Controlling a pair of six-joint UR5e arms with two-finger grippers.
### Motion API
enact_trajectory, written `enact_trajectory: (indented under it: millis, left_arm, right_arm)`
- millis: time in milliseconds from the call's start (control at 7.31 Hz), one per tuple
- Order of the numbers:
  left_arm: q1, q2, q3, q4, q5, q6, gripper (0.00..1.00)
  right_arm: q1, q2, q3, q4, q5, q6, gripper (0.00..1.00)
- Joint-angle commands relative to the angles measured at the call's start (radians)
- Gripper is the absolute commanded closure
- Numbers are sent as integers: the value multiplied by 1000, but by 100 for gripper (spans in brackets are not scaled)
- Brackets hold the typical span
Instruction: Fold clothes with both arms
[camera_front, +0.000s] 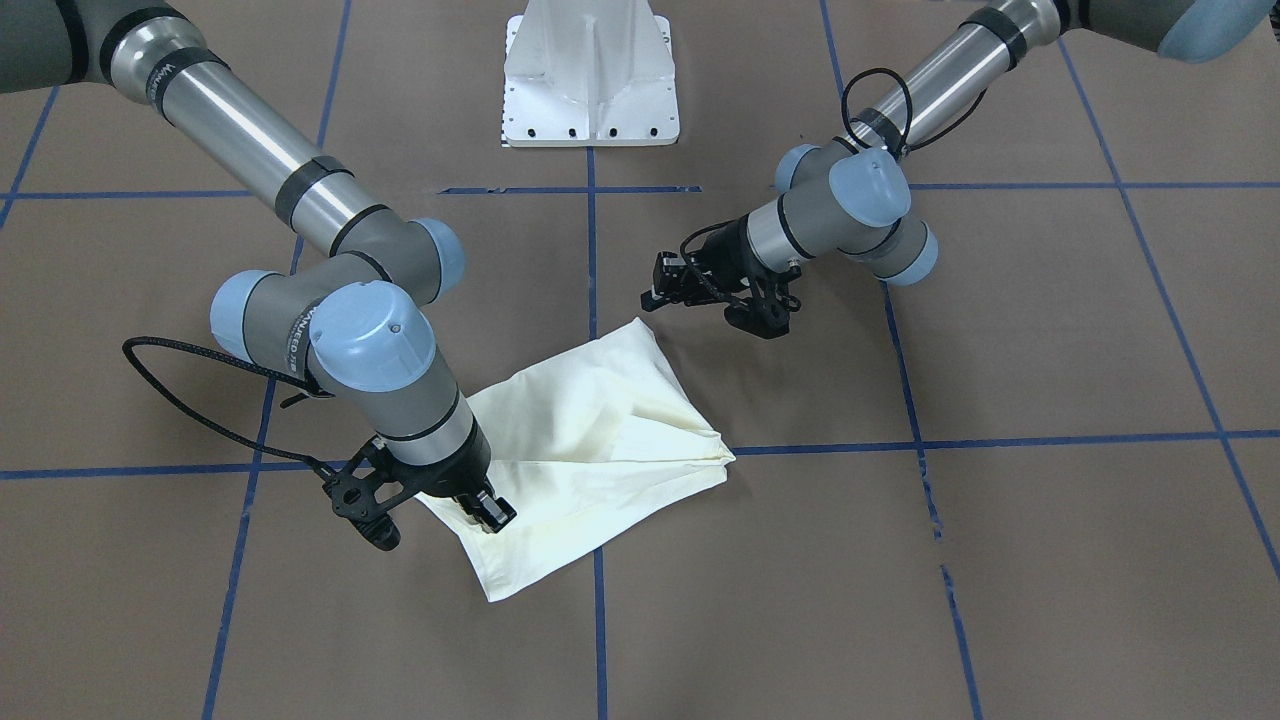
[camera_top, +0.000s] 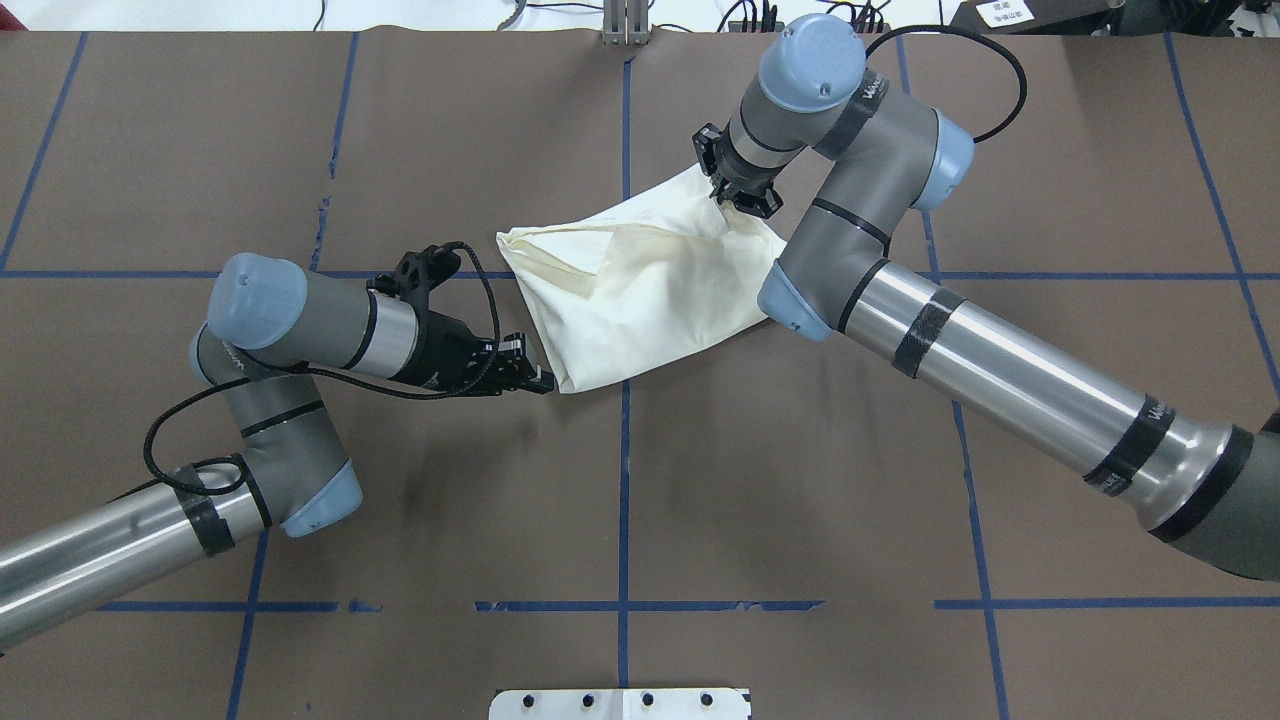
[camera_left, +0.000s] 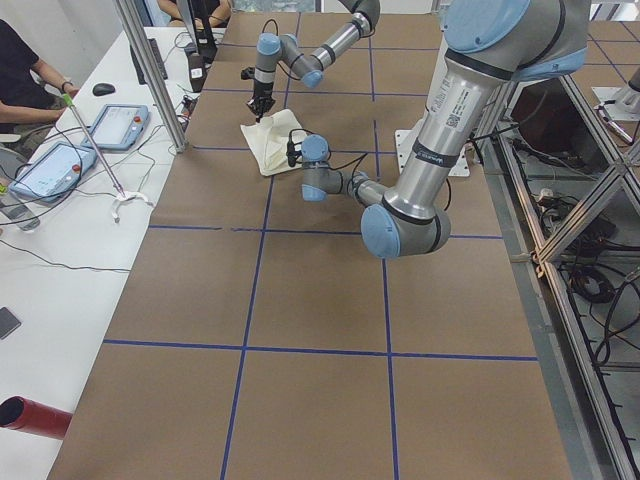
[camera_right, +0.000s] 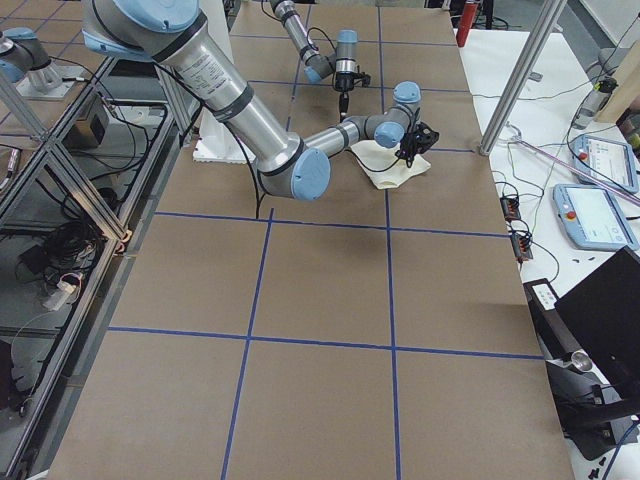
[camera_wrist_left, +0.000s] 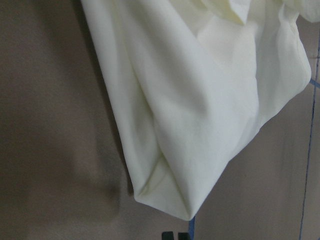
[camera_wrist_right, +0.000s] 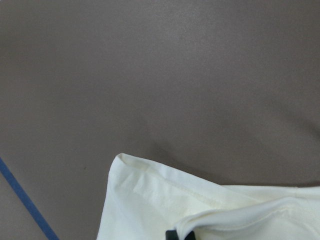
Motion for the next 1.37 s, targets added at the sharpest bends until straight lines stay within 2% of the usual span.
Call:
enact_trajectory:
  millis: [0, 137, 410, 547, 684, 820, 957, 1094, 1230]
  left_arm:
    - [-50, 9, -1, 23, 1, -9, 71]
    - [-61, 9, -1, 35, 9, -7, 71]
    - [-95, 9, -16, 37, 9, -7, 71]
    - [-107, 10, -17, 38, 7, -7, 71]
    - [-109, -1, -17, 57, 7, -7, 71]
    - [-113, -2, -27, 86, 12, -7, 71]
    - [-118, -2, -27, 86, 10, -7, 71]
    - [-118, -4, -27, 86, 12, -7, 71]
    - [-118, -4, -27, 86, 12, -7, 71]
  right_arm:
    - [0, 4, -26, -2, -25, 0, 67]
    - [23, 3, -31, -3, -26, -9, 1]
    - [84, 18, 4, -2, 69, -15, 0]
    - [54, 3, 68, 0, 70, -14, 0]
    - [-7, -70, 182, 0, 67, -18, 1]
    - [-41, -95, 235, -2, 59, -15, 67]
    - [-104, -103, 230, 0, 45, -31, 100]
    - [-136, -100, 223, -5, -43, -69, 100]
    - [-147, -95, 181, -2, -74, -95, 100]
